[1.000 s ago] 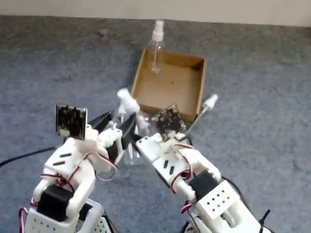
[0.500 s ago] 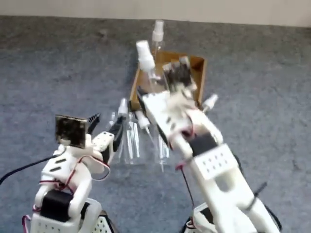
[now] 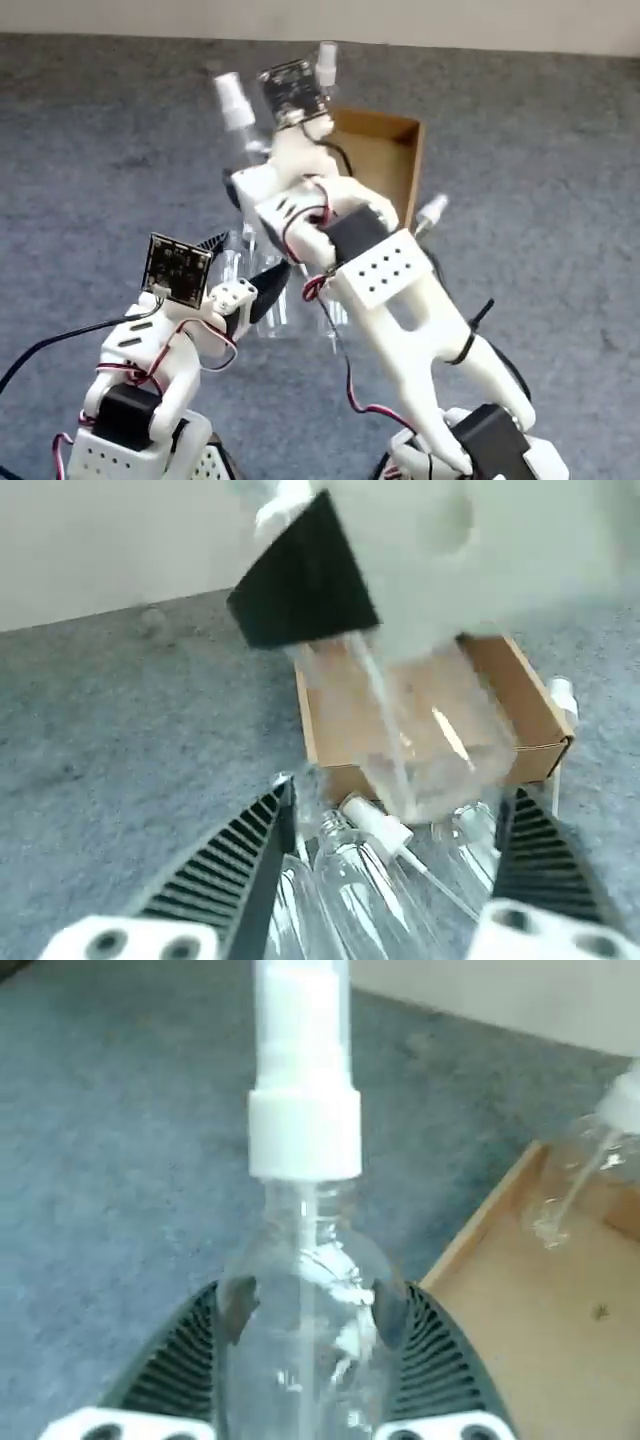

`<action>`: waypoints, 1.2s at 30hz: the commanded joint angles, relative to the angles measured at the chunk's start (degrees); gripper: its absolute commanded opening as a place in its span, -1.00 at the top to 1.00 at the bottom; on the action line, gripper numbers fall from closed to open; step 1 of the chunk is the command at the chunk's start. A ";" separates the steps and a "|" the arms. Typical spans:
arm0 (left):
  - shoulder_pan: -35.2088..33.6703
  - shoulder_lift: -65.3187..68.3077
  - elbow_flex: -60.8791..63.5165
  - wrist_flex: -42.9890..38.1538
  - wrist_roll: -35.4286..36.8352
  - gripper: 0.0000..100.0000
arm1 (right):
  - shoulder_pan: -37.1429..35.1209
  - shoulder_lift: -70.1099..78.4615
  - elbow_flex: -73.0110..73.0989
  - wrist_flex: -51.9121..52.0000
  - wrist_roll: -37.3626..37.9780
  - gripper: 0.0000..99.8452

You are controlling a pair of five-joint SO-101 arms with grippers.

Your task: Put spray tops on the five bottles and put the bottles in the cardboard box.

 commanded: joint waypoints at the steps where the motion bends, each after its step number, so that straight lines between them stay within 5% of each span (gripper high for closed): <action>1: 0.04 -0.40 -0.04 -2.29 -0.44 0.43 | -2.42 -0.75 -4.26 5.58 -0.35 0.99; 7: -3.82 -0.40 3.21 -8.62 -0.44 0.43 | -2.33 -4.44 -6.64 11.82 -0.35 0.99; 24: -4.00 -0.40 3.30 -8.70 -0.44 0.43 | 5.58 -12.53 -6.46 16.92 3.69 0.99; 32: -5.76 -0.57 3.38 -8.70 -0.18 0.45 | 18.42 -5.14 -6.73 0.92 8.26 0.99; 36: -11.30 -0.84 4.88 -9.41 -0.18 0.68 | 23.69 3.65 -6.73 -11.21 8.26 0.99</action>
